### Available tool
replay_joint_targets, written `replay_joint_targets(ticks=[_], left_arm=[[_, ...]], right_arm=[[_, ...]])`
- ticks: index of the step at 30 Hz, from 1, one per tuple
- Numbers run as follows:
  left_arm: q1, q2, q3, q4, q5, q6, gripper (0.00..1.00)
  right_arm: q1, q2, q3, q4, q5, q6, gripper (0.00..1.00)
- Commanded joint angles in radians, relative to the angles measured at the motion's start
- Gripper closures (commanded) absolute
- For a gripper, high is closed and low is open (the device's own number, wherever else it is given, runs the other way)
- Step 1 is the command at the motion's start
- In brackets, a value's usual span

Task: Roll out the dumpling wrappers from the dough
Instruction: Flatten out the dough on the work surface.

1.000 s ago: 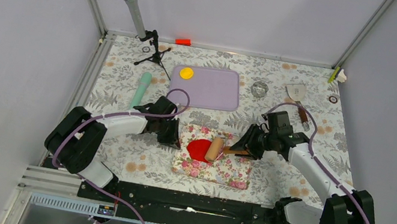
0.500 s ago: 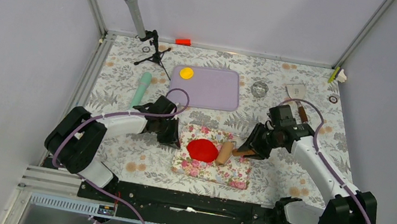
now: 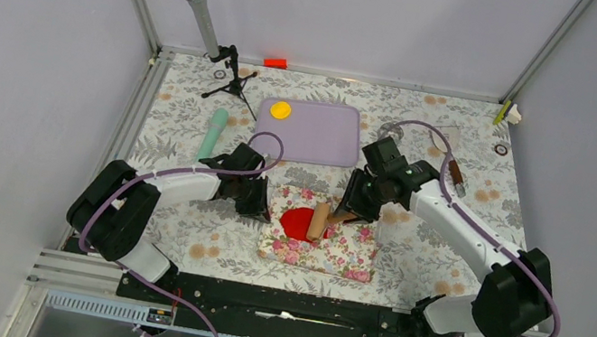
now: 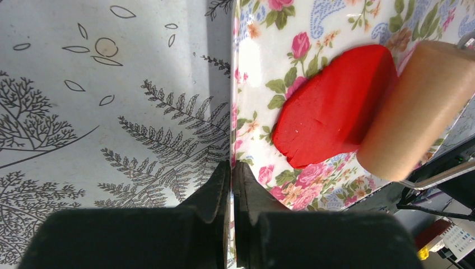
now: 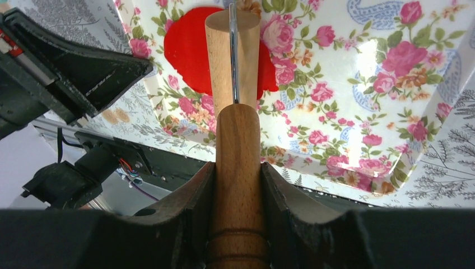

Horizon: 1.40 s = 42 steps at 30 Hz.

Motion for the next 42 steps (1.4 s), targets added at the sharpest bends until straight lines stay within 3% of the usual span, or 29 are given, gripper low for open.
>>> replay_joint_targets(ticks=[1, 10, 24, 31, 36, 42], left_arm=[[0.008, 0.004, 0.030, 0.048, 0.008, -0.008, 1.00], [0.008, 0.009, 0.029, 0.046, 0.007, -0.010, 1.00], [0.008, 0.011, 0.026, 0.039, -0.009, -0.013, 1.00], [0.008, 0.003, 0.017, 0.039, -0.006, -0.007, 1.00], [0.008, -0.003, 0.015, 0.041, -0.005, -0.005, 1.00], [0.008, -0.008, 0.018, 0.045, -0.001, -0.008, 1.00]], right_arm=[[-0.001, 0.039, -0.015, 0.102, -0.026, 0.039, 1.00], [-0.001, 0.048, -0.135, 0.118, -0.052, 0.036, 1.00], [-0.006, -0.111, -0.326, -0.059, 0.061, 0.014, 1.00], [-0.091, -0.165, -0.363, -0.137, 0.090, -0.036, 1.00], [-0.157, -0.201, -0.319, -0.198, 0.111, -0.086, 1.00], [-0.141, -0.178, -0.103, -0.176, 0.001, -0.063, 1.00]])
